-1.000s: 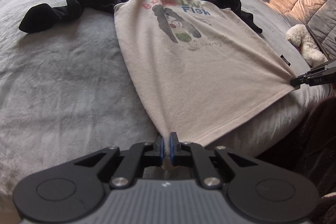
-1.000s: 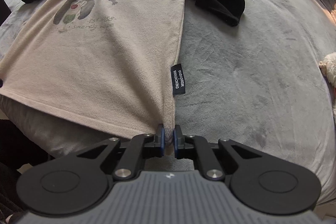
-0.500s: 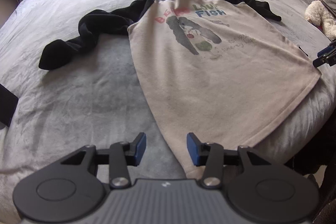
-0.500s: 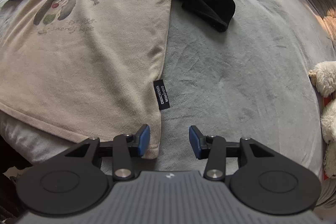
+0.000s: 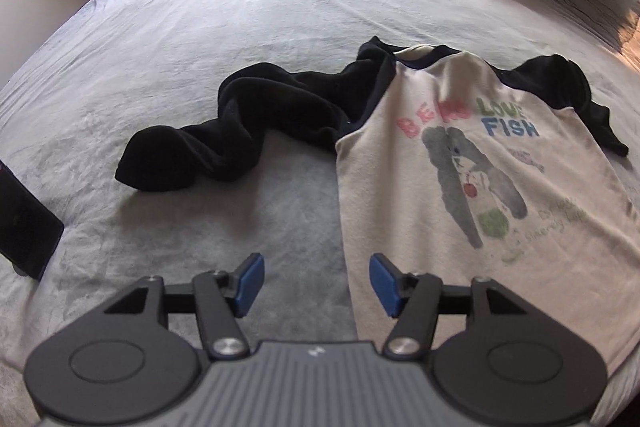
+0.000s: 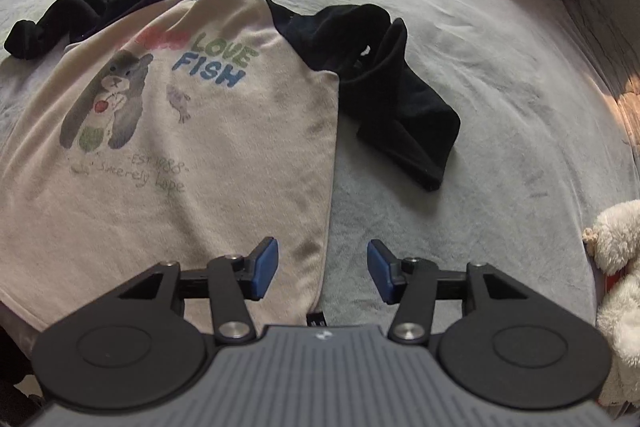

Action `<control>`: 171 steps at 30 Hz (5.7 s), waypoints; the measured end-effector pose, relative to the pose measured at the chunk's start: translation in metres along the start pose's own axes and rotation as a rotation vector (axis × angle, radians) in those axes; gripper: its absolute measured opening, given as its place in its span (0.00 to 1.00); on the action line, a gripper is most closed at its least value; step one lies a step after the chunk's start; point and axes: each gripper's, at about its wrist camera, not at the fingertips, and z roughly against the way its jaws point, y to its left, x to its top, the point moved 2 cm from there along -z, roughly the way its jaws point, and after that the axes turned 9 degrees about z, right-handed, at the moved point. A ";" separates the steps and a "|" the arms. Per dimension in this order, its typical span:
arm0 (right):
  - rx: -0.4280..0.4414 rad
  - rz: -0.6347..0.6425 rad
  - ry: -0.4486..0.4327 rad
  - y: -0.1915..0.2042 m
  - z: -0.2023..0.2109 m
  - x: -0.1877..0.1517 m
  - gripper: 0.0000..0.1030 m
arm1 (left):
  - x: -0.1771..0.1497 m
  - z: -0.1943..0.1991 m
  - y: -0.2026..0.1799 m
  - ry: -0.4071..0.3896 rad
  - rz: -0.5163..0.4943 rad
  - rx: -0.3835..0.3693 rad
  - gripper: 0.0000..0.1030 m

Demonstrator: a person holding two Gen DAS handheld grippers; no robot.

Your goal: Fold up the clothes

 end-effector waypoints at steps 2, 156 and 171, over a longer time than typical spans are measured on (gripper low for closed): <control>0.007 0.007 -0.010 0.004 -0.004 0.013 0.52 | 0.009 -0.012 0.004 -0.003 0.022 0.034 0.58; 0.418 0.601 -0.367 0.303 -0.059 0.190 0.16 | 0.026 -0.067 0.155 -0.195 0.969 -0.266 0.08; 0.337 0.307 -0.399 0.196 -0.070 0.221 0.36 | 0.099 -0.002 0.198 -0.518 0.549 0.117 0.08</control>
